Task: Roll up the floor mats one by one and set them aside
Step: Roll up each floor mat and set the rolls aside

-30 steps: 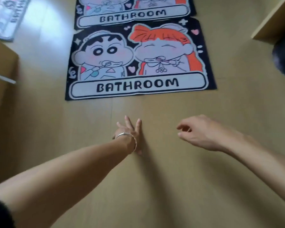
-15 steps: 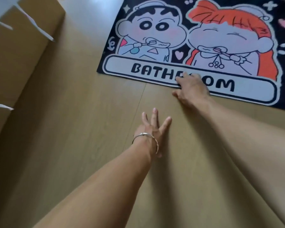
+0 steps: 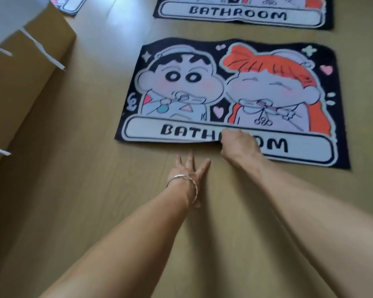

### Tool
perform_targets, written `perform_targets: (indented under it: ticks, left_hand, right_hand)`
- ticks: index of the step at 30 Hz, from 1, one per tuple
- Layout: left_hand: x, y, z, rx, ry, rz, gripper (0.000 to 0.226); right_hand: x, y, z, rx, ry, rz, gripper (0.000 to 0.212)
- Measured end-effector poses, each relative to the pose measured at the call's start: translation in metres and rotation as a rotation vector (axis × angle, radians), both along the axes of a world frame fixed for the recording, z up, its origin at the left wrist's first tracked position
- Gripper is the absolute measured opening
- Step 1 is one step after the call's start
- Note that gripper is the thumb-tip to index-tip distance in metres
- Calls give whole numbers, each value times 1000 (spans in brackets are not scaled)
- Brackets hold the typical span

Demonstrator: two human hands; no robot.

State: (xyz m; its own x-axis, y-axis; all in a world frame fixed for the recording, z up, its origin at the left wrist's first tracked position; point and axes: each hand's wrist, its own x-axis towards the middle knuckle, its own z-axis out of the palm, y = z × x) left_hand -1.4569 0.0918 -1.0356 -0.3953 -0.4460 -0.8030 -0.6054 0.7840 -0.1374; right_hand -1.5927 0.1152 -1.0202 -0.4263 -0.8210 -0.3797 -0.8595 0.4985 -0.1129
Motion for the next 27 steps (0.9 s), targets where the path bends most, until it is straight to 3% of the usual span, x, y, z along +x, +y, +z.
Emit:
perform_targets:
  ticks: [2, 3, 5, 6, 10, 14, 17, 20, 23, 27]
  left_hand:
    - [-6, 0, 11, -17, -16, -48, 104]
    - [-8, -1, 19, -29, 5, -89, 84]
    - [-11, 1, 33, -90, 143, -189, 40]
    - [-9, 5, 38, -132, 227, -224, 31]
    - [21, 22, 36, -288, 390, -191, 24]
    - [51, 14, 22, -374, 226, -224, 24]
    - [60, 27, 29, -250, 191, -332, 33]
    - [59, 60, 38, -78, 230, -314, 32]
    - [44, 103, 38, -26, 423, -169, 31]
    - [19, 119, 31, 36, 571, -120, 51]
  right_hand:
    - [7, 24, 5, 46, -16, -1, 23]
    - [10, 35, 6, 58, -21, -2, 24]
    - [10, 53, 6, 52, -4, -2, 22]
    - [9, 61, 7, 47, 21, 11, 21]
    - [13, 92, 17, 85, 42, 46, 12]
    - [21, 112, 15, 118, 42, 101, 8]
    - [26, 124, 13, 126, 3, 77, 2]
    - [16, 134, 17, 147, 0, 10, 12]
    - [-13, 139, 20, 109, 21, -120, 22]
    - [-48, 143, 24, 194, 16, -322, 68]
